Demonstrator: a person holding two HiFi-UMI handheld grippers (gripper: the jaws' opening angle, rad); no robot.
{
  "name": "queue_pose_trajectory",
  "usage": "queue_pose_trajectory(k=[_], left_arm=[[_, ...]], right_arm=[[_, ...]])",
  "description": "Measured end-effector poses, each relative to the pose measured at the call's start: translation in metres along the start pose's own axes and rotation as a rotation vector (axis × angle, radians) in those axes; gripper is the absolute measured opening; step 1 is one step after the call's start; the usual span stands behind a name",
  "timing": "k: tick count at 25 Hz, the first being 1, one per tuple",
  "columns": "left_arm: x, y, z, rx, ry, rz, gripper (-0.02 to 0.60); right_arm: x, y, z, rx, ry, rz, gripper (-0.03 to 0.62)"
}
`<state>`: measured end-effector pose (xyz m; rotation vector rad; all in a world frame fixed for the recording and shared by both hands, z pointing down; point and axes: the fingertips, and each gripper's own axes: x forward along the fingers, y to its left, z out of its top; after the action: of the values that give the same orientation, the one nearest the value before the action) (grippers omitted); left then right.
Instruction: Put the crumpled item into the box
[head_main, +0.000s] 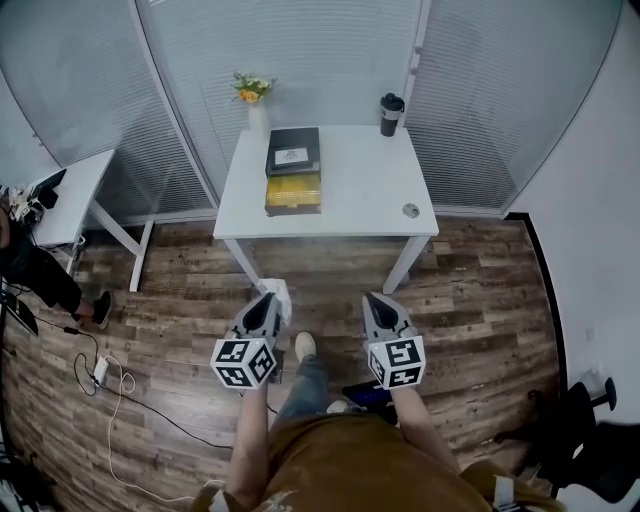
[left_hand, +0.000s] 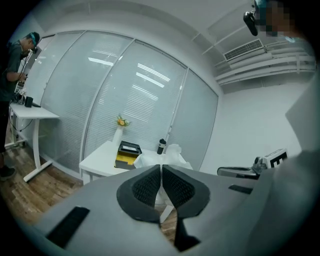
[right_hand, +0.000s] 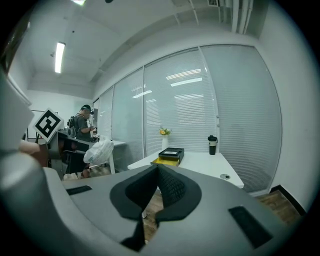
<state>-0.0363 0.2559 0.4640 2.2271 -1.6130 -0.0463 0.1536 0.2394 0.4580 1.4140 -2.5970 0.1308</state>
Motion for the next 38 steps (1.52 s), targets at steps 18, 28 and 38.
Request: queue_pose_trajectory(k=[18,28,38], left_arm=[[0.234,0.138,0.067,-0.043,0.067,-0.001,0.037],[0.325,0.206,0.098,-0.024,0.113,-0.016,0.035],[0.373,0.229,0.113,0.007,0.148,-0.061,0.035]], right_arm=[[0.258,-0.091,0.024,-0.001,0.101,0.002,0.012],[0.374,-0.114,0.036,0.002,0.135,-0.008,0.012],[0.431,-0.120,0.041,0.011,0.149,-0.016,0.012]])
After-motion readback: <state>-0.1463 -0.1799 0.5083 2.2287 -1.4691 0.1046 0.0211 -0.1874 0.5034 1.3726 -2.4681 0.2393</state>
